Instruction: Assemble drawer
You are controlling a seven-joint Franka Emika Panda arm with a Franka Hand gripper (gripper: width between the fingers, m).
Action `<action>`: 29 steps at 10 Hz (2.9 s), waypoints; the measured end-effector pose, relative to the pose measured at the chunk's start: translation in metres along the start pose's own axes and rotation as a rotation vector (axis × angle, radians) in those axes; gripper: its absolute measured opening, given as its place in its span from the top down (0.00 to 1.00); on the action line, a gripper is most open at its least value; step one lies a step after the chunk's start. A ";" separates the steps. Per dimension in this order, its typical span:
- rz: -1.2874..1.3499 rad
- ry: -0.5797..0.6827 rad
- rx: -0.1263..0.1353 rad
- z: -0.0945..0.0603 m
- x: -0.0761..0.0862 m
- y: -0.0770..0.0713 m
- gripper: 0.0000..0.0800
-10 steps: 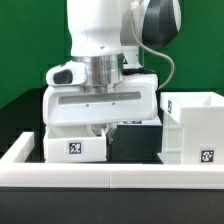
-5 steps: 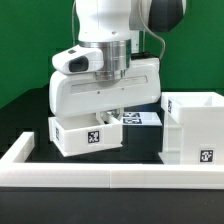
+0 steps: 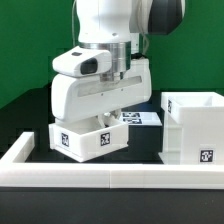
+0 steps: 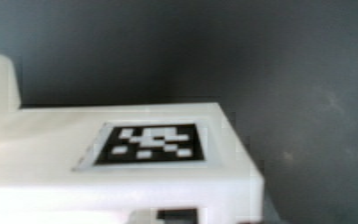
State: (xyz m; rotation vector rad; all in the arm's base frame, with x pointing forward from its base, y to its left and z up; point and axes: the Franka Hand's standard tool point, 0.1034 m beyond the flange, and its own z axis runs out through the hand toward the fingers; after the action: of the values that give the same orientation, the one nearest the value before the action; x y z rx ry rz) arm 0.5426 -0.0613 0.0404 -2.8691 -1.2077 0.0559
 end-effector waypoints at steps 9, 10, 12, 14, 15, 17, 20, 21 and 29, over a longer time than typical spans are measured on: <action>-0.617 -0.039 -0.038 0.004 -0.002 -0.002 0.95; -0.656 -0.048 -0.041 0.004 0.000 -0.003 0.95; -0.692 -0.051 -0.053 0.007 0.008 -0.007 0.95; -0.706 -0.054 -0.047 0.010 0.013 -0.012 0.95; -0.706 -0.056 -0.038 0.012 0.014 -0.013 0.95; -0.696 -0.061 -0.030 0.012 0.010 -0.011 0.95; -0.696 -0.062 -0.028 0.013 0.010 -0.012 0.95; -0.713 -0.065 -0.026 0.014 0.014 -0.015 0.95; -0.749 -0.057 -0.010 0.022 0.035 -0.030 0.95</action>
Offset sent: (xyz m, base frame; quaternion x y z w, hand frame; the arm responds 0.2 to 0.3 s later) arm 0.0000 0.0000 0.0000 0.0000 0.0000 -0.1938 0.9810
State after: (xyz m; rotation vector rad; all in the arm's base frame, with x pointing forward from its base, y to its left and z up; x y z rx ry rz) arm 0.5446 -0.0145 0.0189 -2.2394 -2.1885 0.1109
